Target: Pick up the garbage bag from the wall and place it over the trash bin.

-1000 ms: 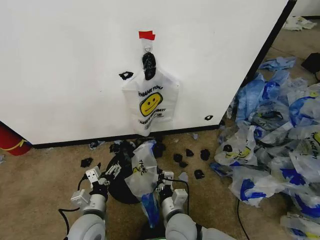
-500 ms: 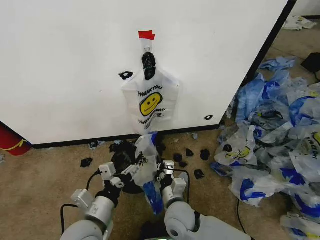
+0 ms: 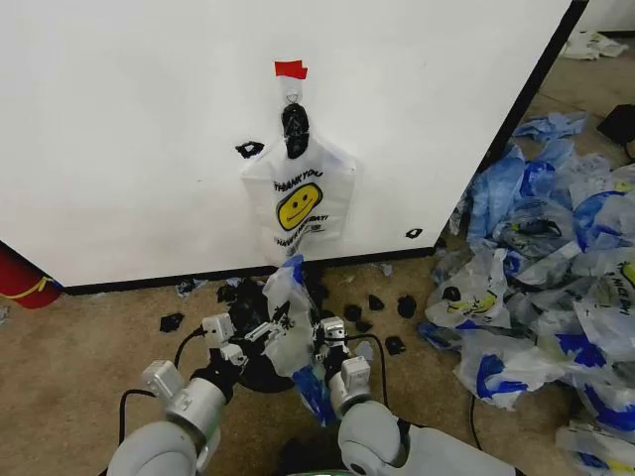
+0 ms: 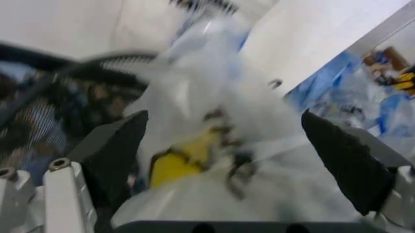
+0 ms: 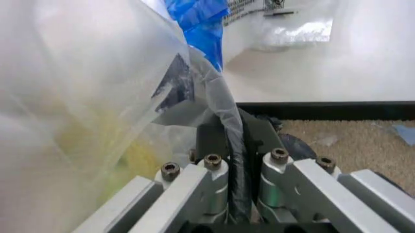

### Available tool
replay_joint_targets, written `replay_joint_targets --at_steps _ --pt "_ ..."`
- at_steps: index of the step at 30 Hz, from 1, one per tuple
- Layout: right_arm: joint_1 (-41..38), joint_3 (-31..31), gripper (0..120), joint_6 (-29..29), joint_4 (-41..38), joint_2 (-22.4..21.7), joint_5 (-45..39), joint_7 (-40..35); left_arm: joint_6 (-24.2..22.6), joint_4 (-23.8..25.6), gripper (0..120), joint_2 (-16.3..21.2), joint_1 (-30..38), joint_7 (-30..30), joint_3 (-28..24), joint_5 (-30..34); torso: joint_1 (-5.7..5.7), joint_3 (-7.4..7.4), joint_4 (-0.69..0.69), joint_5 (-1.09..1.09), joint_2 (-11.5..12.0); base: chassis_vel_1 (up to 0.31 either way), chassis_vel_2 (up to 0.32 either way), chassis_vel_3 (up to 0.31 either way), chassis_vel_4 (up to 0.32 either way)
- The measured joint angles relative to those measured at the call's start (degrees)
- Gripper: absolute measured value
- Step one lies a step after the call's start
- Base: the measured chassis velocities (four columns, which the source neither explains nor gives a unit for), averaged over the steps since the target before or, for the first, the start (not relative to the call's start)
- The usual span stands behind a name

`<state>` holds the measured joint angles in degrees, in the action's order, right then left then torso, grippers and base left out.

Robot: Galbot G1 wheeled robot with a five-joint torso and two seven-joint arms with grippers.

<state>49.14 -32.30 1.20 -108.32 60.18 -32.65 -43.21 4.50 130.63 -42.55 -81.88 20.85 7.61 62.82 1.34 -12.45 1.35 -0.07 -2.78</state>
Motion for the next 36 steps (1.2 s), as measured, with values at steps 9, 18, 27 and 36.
replay_joint_targets --at_steps 9,18,27,36 --pt "0.37 0.15 1 0.63 -0.96 -0.98 0.16 0.74 0.00 -4.37 93 0.20 3.74 1.19 -3.60 1.48 0.00 0.00 0.01 0.01 0.00 0.000 0.000 0.000 0.000" --pt "0.48 0.34 1 1.10 -0.62 -0.80 0.32 1.00 0.01 -4.56 93 0.12 4.39 1.42 -4.24 1.77 0.00 0.00 0.00 0.01 0.00 0.000 0.000 0.000 0.000" --pt "0.47 0.31 1 1.31 -0.22 -0.48 0.37 0.96 0.32 -5.05 93 -1.08 4.74 1.30 -4.92 1.39 0.00 0.00 0.00 0.00 0.00 0.000 0.000 0.000 0.000" --pt "0.79 0.35 1 1.41 -0.16 -0.35 0.53 0.86 0.43 -5.21 91 -0.87 5.11 1.17 -4.91 1.44 0.00 0.00 0.00 0.01 0.00 0.000 0.000 0.000 0.000"
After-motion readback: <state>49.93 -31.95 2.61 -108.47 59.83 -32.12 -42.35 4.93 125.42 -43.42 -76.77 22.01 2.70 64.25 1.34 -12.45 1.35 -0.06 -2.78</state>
